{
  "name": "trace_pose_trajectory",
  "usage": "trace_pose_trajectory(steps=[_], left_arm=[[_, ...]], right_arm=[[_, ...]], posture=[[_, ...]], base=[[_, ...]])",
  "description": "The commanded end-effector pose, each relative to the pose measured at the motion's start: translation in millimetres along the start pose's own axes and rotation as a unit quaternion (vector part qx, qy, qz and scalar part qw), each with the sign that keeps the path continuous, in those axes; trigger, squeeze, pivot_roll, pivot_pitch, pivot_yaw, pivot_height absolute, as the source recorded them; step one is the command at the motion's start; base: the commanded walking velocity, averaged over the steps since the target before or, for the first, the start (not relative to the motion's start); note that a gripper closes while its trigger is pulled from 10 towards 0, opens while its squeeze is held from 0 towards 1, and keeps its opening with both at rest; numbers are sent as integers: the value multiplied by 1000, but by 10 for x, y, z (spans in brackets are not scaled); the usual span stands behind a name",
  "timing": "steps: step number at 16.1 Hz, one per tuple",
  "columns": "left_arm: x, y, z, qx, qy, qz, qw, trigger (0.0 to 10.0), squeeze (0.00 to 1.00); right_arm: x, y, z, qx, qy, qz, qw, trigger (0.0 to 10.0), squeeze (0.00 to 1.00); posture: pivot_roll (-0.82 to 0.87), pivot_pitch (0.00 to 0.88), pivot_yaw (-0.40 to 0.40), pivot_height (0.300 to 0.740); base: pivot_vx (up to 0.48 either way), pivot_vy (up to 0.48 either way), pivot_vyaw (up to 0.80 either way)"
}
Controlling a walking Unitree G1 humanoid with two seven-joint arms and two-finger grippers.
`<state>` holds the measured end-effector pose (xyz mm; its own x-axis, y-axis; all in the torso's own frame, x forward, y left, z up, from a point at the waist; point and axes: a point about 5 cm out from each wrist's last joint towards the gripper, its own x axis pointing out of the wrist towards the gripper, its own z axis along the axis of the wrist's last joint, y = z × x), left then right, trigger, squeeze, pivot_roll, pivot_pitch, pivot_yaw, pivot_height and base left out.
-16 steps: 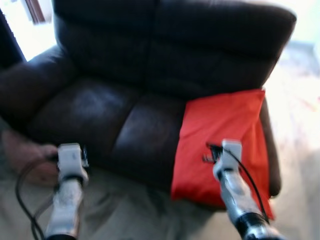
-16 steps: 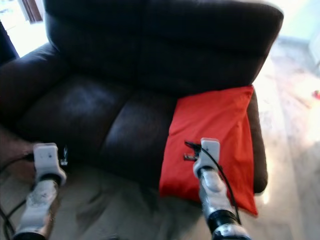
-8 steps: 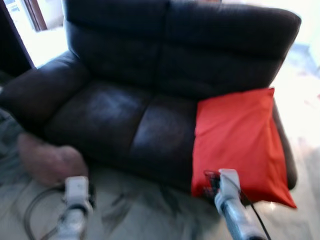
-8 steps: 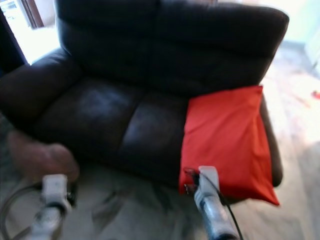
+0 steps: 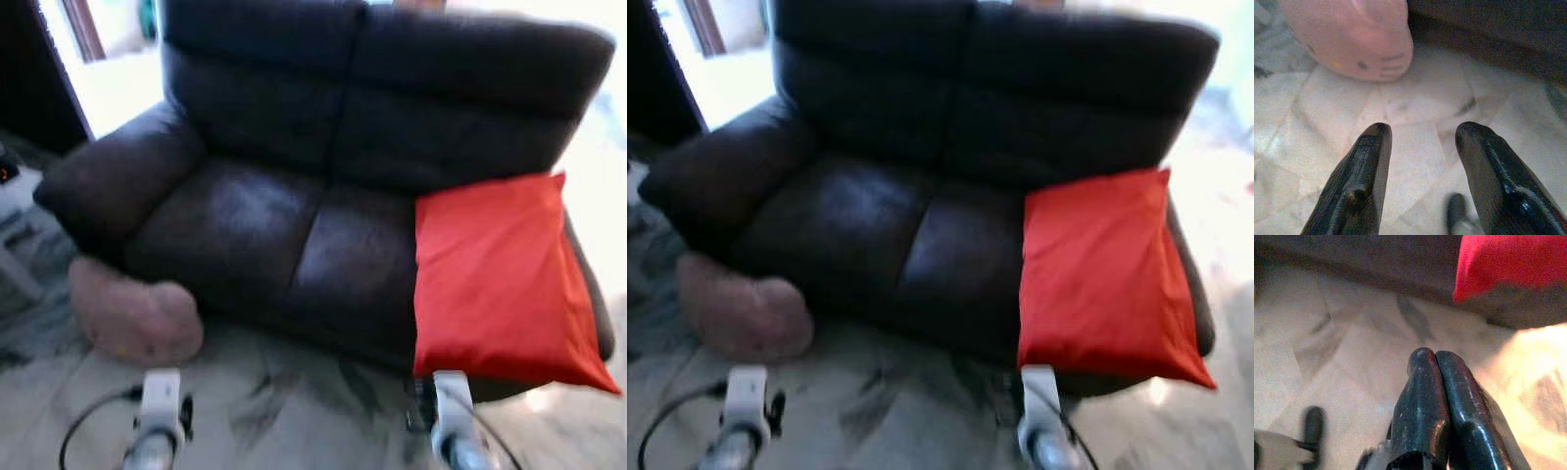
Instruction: Move the pillow to the sofa from floor
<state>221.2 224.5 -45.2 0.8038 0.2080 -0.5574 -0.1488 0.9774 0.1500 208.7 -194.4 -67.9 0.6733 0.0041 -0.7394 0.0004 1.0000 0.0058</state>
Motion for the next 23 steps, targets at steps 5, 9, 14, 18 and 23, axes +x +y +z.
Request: trace_pose_trajectory(steps=[5,9,14,18,23], left_arm=[[-50,73,-171,11,33,4,999,10000,0],[-55,90,-200,4,42,9,999,10000,0],[-63,77,-217,1,42,9,999,10000,0],[-72,99,-236,0,45,13,999,10000,0],[-72,104,-238,0,46,14,999,10000,0]], right_arm=[[-33,51,-193,-10,40,6,999,10000,0],[-14,149,-194,-14,54,11,998,10000,0],[3,209,-161,-18,54,17,998,10000,0],[2,205,-168,-31,59,18,998,10000,0],[2,212,-165,-29,56,21,998,10000,0]], posture=[[131,135,-94,730],[131,141,-96,730],[130,145,-97,730],[133,143,-95,730],[135,132,-90,730]], base=[[0,337,0],[0,335,0],[0,339,-419],[0,343,0],[0,361,0]])
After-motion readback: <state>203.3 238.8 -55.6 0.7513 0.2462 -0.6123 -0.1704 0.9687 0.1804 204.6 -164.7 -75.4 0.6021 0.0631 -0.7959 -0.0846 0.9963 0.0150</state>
